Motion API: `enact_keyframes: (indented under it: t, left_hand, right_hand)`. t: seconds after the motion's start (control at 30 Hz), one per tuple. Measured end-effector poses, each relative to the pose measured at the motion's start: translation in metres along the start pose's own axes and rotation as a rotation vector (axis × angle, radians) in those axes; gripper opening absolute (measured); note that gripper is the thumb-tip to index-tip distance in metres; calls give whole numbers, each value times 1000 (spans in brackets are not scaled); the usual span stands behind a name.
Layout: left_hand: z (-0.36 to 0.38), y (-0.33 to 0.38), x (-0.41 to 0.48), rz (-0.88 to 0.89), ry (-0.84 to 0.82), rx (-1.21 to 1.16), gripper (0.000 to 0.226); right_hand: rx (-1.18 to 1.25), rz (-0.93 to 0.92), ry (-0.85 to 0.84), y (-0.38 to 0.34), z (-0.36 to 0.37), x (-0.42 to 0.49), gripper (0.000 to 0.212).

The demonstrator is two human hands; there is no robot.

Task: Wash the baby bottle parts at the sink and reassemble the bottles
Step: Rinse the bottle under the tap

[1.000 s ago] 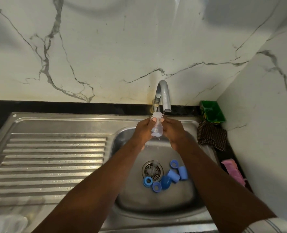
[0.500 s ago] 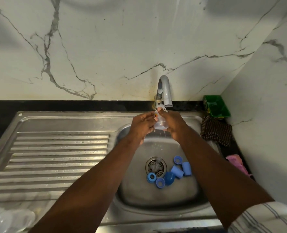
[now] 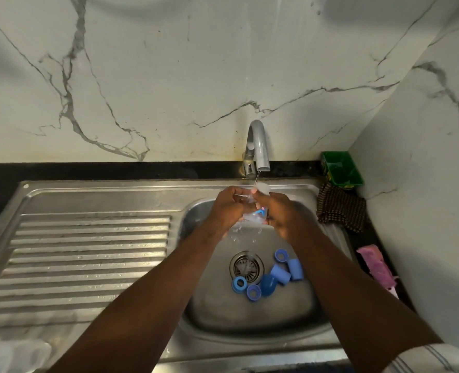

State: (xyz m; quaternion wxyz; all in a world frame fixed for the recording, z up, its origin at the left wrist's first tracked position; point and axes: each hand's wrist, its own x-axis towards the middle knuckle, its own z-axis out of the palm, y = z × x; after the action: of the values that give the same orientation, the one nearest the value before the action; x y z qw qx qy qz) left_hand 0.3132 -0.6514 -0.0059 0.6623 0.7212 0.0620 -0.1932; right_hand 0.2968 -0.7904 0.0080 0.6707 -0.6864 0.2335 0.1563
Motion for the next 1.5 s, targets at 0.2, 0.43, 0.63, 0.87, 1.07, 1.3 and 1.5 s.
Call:
enact_keyframes:
  t: [0.2,0.43,0.63,0.87,1.07,1.3,1.5]
  left_hand:
    - [-6,4,1,76,-4,7,21]
    - [-14,-1,-1,-19,0,79,35]
    - [-11,-9,-6,159,47,242,25]
    - [-14,-5,-5,245,-64,193,37]
    - [-17,3,-5,123,-68,82,25]
    - [-18,-8,1,74,42,208,45]
    - [-26,-10,-10,99,49,247,43]
  right_hand:
    - [102,-66,-14,2,-1,1,31]
    - [160,-34,-82,-2,3,-12,30]
    - [116,47,-96,2,6,-16,28]
    - [3,-53,-122,1,-3,-16,33]
    - [75,-70,-55,0,-4,-22,14]
    - [60,-24,-133,0,6,-23,28]
    - [-187,-56,-140,5,9,-18,38]
